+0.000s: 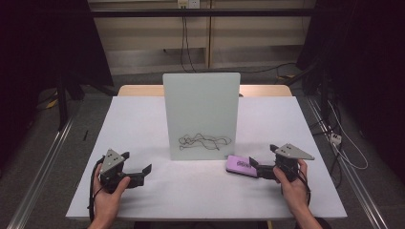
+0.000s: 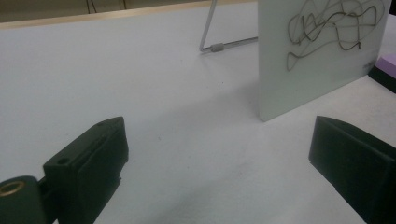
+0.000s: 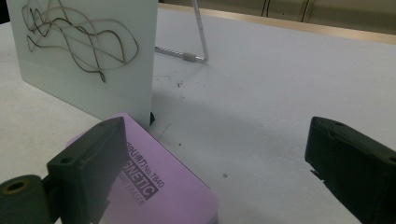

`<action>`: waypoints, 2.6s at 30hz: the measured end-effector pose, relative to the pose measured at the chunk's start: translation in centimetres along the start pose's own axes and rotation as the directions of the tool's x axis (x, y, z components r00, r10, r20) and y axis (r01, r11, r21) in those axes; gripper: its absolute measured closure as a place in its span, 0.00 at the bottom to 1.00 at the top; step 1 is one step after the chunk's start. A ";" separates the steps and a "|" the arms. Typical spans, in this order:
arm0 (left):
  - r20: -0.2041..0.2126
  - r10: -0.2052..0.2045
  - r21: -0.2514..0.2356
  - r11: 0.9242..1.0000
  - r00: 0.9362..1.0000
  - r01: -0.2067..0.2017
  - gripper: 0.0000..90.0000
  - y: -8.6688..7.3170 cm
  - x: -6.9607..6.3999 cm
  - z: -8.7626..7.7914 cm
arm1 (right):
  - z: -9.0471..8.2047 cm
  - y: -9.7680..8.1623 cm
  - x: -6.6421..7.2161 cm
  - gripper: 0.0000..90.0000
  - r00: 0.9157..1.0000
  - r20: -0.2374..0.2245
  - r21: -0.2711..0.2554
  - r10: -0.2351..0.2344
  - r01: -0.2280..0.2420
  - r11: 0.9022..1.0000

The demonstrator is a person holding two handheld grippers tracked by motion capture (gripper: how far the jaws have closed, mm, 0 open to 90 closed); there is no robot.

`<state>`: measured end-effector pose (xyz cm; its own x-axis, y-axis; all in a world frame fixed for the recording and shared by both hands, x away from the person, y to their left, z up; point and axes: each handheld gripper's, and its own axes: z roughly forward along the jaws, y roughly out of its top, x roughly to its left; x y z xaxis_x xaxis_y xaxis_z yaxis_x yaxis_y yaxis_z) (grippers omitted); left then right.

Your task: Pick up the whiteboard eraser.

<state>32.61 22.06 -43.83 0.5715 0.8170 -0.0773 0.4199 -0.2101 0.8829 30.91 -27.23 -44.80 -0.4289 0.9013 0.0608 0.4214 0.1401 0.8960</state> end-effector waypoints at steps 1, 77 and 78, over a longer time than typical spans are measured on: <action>0.000 0.000 0.000 1.000 1.000 0.000 0.05 0.0 0.0 0.0 | 0.0 0.0 0.0 0.07 1.000 0.002 -0.001 0.000 0.000 1.000; 0.071 0.055 0.056 0.997 0.996 -0.059 0.05 -0.2 -0.5 0.1 | 6.2 4.7 2.8 0.31 0.778 -0.541 0.441 -0.319 0.586 0.680; 0.070 0.055 0.057 0.997 0.996 -0.059 0.05 -0.2 -0.5 0.1 | 6.3 4.7 2.9 0.35 0.768 -0.556 0.442 -0.317 0.597 0.670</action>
<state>32.29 21.61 -43.98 0.6420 0.7643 -0.0611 0.4247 -0.2881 0.8583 36.69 -21.38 -43.19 -0.9076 0.4197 0.0071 0.3793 0.8129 0.4420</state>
